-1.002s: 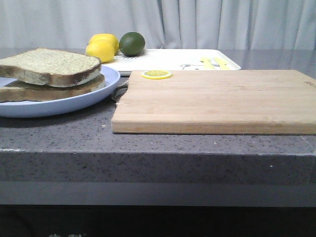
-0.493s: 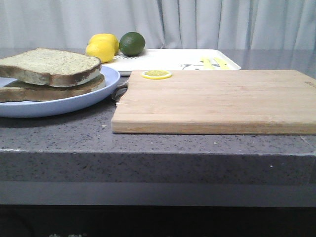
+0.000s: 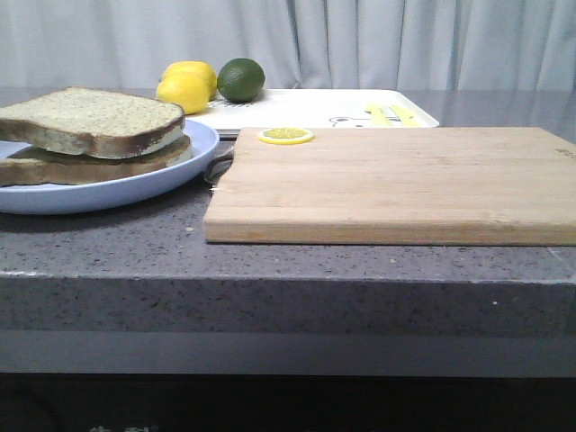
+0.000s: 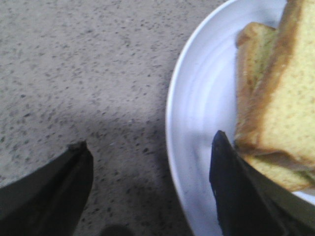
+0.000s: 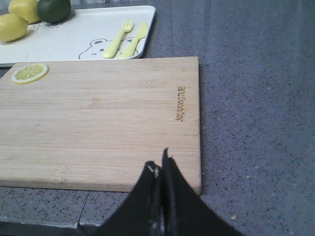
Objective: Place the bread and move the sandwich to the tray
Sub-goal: 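Grasp the rim of the blue plate with the left gripper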
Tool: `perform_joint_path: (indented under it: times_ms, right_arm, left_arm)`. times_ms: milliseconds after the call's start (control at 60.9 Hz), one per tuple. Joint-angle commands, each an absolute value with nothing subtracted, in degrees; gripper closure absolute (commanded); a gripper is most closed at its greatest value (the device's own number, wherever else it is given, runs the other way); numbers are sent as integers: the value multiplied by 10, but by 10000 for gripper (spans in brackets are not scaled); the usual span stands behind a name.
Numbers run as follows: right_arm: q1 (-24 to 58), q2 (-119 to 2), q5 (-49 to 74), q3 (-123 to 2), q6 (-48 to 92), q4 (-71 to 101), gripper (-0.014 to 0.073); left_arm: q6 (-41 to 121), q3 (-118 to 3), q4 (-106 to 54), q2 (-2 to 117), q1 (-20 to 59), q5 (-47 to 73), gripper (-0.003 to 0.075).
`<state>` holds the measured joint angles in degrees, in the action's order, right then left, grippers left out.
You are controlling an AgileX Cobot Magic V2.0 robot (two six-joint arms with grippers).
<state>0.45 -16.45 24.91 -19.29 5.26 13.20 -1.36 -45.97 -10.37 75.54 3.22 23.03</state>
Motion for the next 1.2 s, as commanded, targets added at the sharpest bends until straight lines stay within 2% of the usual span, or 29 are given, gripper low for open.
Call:
perform_joint_path:
  times_ms: [0, 575, 690, 986, 1183]
  right_arm:
    - [2, -168, 206, -208, 55, 137, 652]
    - [2, -168, 206, -208, 55, 137, 652]
    - [2, -168, 206, -208, 55, 137, 652]
    - [2, -168, 206, -208, 55, 137, 652]
    - [2, -168, 206, -208, 55, 137, 652]
  left_arm:
    - [-15, -488, -111, 750, 45, 205, 226]
    - [-15, -530, -111, 819, 47, 255, 237]
    - [-15, -532, -111, 820, 47, 262, 323]
    - [-15, -533, -111, 820, 47, 267, 743]
    - [-15, -533, -111, 820, 47, 272, 740]
